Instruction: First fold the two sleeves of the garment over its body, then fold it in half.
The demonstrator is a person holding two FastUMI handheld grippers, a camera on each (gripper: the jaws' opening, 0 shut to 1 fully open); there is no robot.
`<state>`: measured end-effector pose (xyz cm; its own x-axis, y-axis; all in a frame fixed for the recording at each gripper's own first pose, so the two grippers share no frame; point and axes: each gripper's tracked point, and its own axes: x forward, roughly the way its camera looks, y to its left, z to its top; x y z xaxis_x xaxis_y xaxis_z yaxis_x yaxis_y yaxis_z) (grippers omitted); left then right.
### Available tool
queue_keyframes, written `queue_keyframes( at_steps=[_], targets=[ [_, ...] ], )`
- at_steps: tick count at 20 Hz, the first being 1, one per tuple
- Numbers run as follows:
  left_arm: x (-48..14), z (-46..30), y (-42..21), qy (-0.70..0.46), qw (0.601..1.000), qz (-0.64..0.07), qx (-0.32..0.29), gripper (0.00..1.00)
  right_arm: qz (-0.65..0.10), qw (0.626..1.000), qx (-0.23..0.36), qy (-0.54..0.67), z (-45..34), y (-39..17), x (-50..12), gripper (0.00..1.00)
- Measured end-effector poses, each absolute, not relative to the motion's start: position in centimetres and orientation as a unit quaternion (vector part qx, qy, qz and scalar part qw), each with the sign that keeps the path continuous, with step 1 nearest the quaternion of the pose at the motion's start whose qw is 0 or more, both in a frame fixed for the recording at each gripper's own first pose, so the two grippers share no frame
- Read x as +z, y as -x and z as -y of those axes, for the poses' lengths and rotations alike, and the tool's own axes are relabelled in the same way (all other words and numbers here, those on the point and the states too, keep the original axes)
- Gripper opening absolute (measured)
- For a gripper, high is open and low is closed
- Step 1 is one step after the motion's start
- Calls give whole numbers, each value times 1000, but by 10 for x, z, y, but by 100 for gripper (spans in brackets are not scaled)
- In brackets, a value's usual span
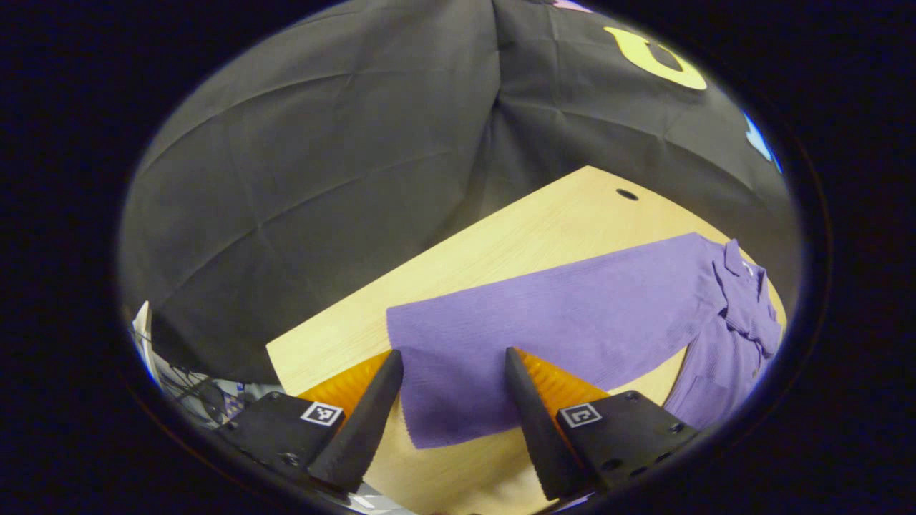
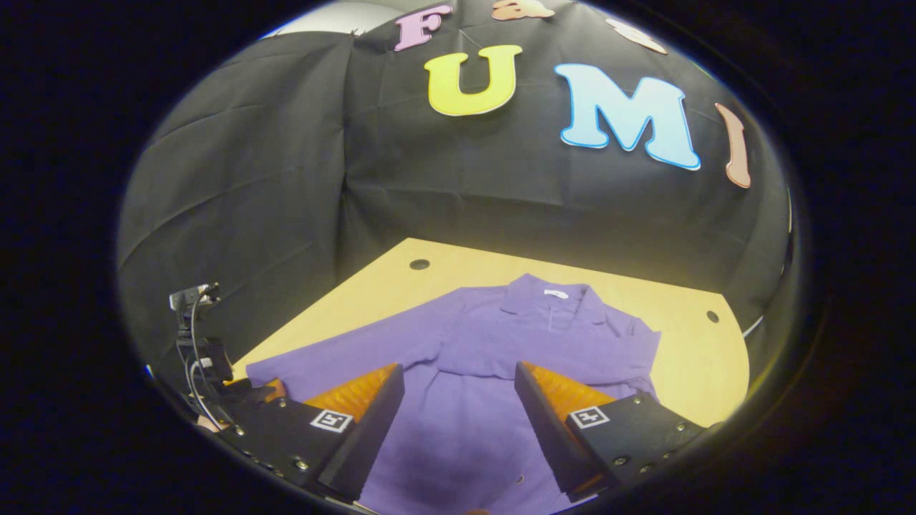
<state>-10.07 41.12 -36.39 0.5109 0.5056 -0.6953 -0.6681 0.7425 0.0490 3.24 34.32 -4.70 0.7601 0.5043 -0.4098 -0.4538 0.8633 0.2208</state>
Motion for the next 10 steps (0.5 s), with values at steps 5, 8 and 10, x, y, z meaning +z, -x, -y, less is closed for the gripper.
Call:
queue_keyframes(
  at_steps=[5,8,10],
  targets=[
    [-364,-407,87,108,879,-339,318,55,-244,933,254,-70,-341,-31,-52,94],
    [-364,-405,82,90,885,-347,298,23,-251,935,240,-75,-325,-30,-56,94],
    [-361,-404,76,94,884,-351,294,7,-253,937,228,-80,-311,-30,-59,94]
  ],
)
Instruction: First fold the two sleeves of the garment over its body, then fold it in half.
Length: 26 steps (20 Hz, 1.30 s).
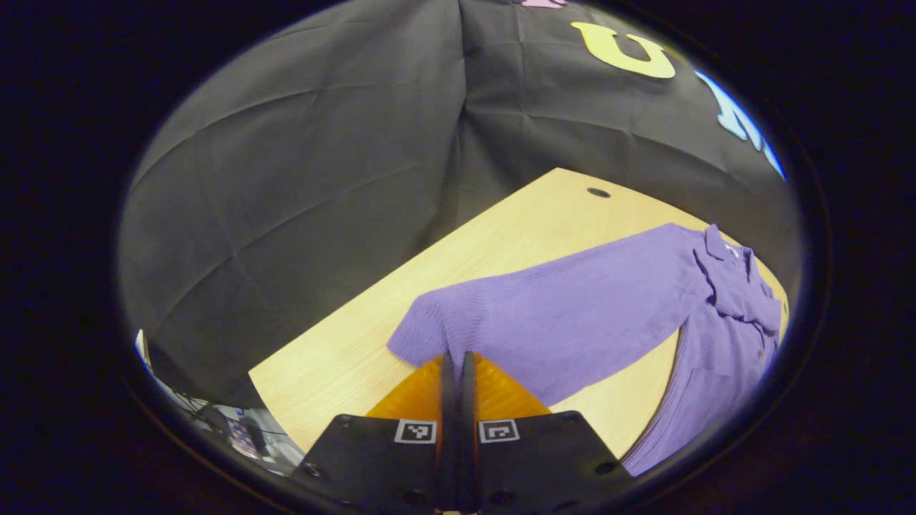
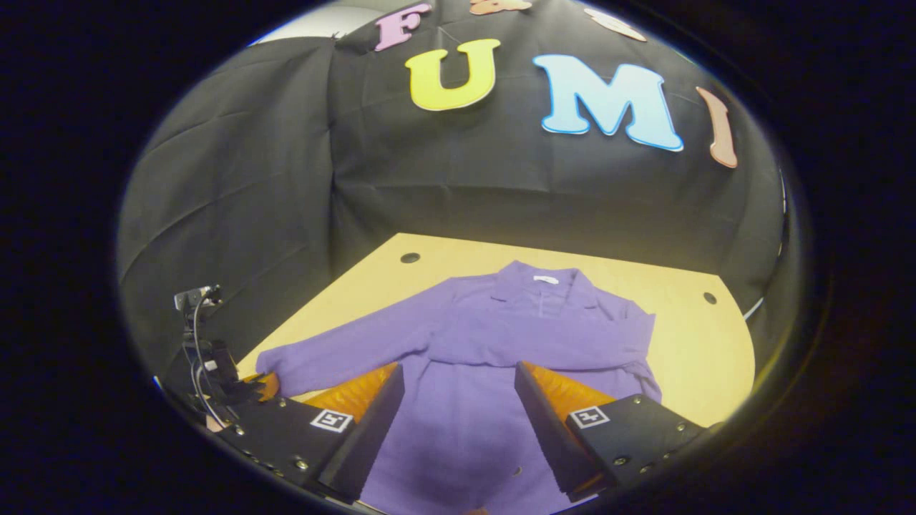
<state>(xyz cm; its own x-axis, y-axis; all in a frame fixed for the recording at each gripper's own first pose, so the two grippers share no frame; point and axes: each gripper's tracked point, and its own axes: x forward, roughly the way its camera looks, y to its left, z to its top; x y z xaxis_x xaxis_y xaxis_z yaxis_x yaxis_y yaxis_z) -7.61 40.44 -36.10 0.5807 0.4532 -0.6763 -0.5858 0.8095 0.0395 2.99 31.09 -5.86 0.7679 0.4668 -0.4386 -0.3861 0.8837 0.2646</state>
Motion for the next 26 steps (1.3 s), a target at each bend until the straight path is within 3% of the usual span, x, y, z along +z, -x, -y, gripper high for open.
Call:
queue_keyframes(
  at_steps=[3,8,16,26],
  targets=[
    [-357,-397,72,121,879,-361,287,7,-254,943,202,-79,-281,-31,-59,94],
    [-307,-368,34,136,899,-319,265,7,-251,952,150,-88,-222,-37,-60,94],
    [-238,-250,-72,140,939,-270,159,7,-259,955,98,-107,-159,-34,-82,94],
    [-224,-83,-154,100,959,-264,23,7,-270,953,46,-132,-89,-27,-110,94]
  ],
)
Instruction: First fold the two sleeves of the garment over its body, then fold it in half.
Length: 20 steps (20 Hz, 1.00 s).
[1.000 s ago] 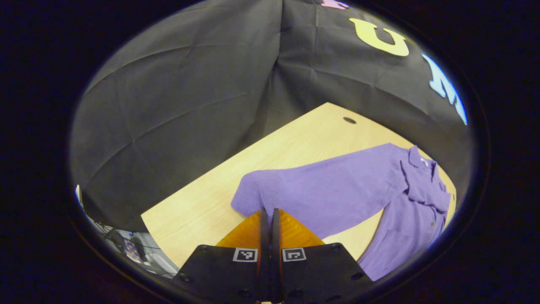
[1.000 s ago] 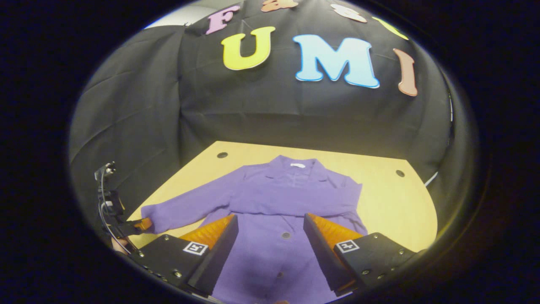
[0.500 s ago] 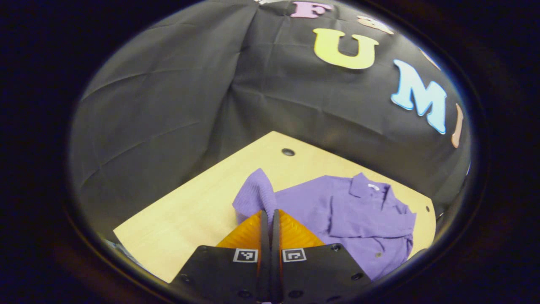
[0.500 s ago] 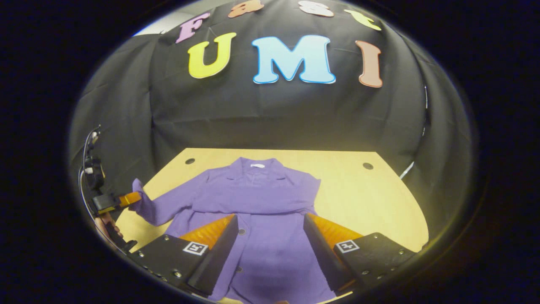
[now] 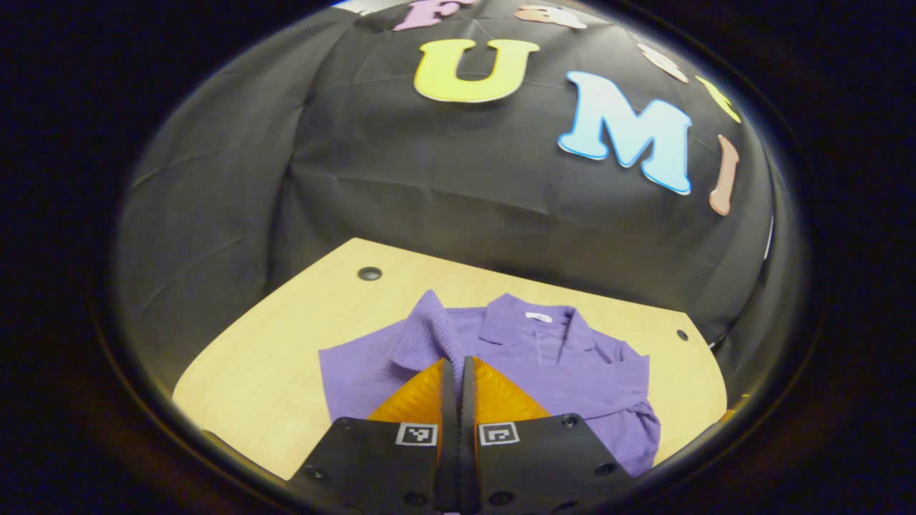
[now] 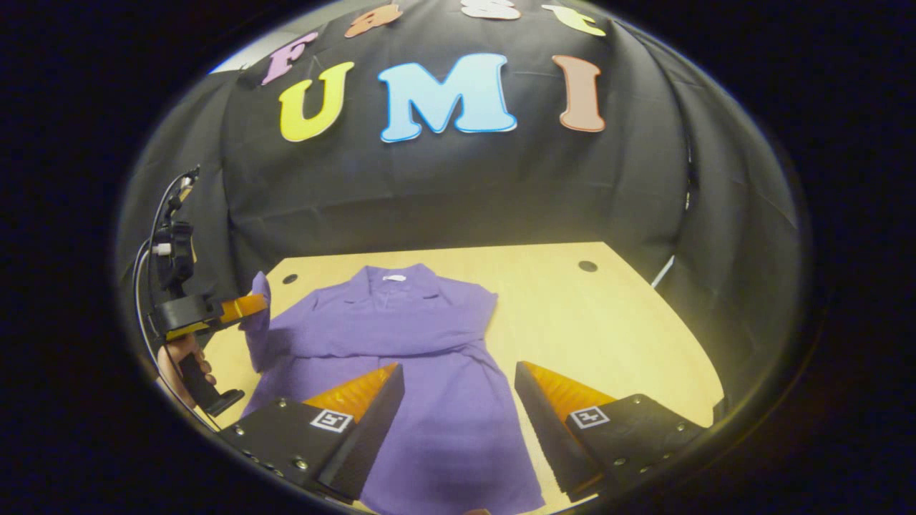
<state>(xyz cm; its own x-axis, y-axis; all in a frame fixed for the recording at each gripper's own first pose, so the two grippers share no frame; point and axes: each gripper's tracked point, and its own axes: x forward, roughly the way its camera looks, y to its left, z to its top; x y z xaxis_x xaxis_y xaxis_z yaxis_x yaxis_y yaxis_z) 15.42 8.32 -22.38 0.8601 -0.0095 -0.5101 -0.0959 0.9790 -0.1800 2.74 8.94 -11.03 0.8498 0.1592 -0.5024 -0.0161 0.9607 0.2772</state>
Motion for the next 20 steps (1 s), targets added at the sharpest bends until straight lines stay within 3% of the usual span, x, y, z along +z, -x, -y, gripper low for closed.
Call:
queue_keyframes(
  at_steps=[8,20],
  targets=[
    [-236,32,-184,83,956,-274,-62,7,-290,947,19,-140,-38,-31,-140,94],
    [-269,166,-207,23,947,-273,-167,7,-310,938,33,-153,3,-38,-179,94]
  ],
)
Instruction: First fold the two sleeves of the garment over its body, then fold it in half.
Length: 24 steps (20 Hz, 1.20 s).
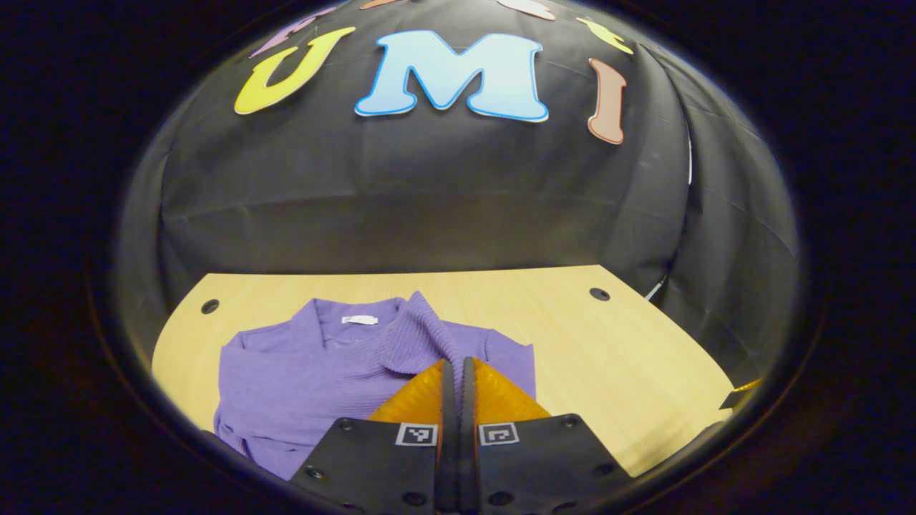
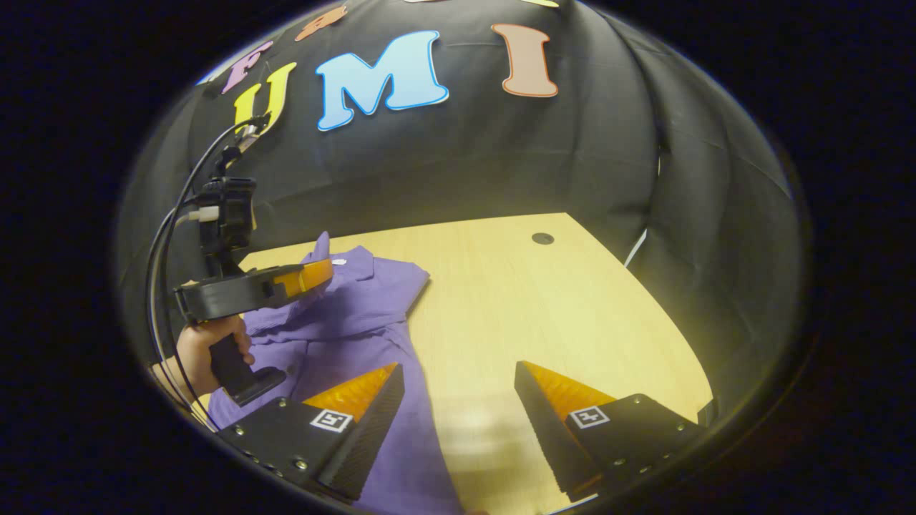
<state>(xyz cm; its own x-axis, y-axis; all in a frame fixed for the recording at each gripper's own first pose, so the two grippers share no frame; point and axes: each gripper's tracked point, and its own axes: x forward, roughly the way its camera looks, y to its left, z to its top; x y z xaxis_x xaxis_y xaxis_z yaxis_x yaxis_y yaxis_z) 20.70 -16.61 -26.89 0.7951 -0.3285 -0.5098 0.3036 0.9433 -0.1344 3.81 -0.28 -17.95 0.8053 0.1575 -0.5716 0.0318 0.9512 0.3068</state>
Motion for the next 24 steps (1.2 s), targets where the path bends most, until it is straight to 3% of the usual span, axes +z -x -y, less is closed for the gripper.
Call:
queue_keyframes(
  at_steps=[3,6,12,14,15,16,17,18,23,24],
  targets=[
    [-289,167,-208,8,941,-293,-169,8,-314,935,48,-156,5,-36,-188,94],
    [-292,175,-206,41,934,-304,-182,18,-316,933,58,-160,9,-32,-192,94],
    [-270,167,-184,68,933,-301,-185,77,-312,939,58,-134,14,-30,-194,94],
    [-262,156,-172,73,934,-298,-183,86,-312,940,51,-131,9,-22,-192,94],
    [-258,147,-166,68,935,-297,-181,85,-315,939,48,-131,1,-20,-191,94],
    [-254,139,-157,65,936,-297,-180,91,-317,938,45,-131,-4,-15,-191,94],
    [-251,128,-147,62,936,-298,-177,85,-322,936,44,-132,-10,-9,-193,94],
    [-248,118,-137,61,937,-298,-174,91,-326,935,44,-132,-16,-2,-194,94],
    [-247,65,-78,56,933,-312,-169,91,-350,926,27,-137,-36,40,-208,94],
    [-248,56,-64,58,931,-317,-169,96,-354,924,22,-140,-39,48,-210,94]
  ],
)
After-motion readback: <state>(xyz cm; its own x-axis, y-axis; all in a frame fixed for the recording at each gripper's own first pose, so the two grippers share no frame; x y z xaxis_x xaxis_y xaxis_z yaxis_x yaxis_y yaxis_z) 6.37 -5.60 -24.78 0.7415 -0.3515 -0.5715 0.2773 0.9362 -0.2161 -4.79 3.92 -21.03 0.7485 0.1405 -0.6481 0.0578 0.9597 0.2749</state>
